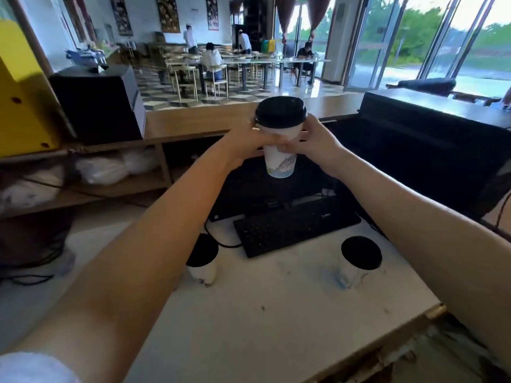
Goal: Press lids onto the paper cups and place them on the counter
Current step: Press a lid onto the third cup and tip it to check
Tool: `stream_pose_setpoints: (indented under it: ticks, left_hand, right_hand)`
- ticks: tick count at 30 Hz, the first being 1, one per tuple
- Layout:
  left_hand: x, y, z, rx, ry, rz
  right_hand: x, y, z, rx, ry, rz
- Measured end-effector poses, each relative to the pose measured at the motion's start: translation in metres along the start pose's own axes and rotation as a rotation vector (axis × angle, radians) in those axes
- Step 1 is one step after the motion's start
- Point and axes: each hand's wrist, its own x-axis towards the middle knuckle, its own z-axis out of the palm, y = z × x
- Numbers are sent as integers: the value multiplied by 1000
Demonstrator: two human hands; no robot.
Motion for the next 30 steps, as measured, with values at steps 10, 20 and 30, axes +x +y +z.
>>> stream_pose_setpoints:
  ticks: [10, 20, 30]
  left_hand:
    - [-147, -106, -7, 77, 284, -205]
    - [-264, -178, -46, 119, 562, -390]
    - [-290, -239, -51, 94, 676, -444]
  right_hand:
    - [-114, 60, 119, 115, -209, 23]
    - [-164, 99, 243, 191, -532, 37]
    - [-174, 142, 296, 157, -647, 108]
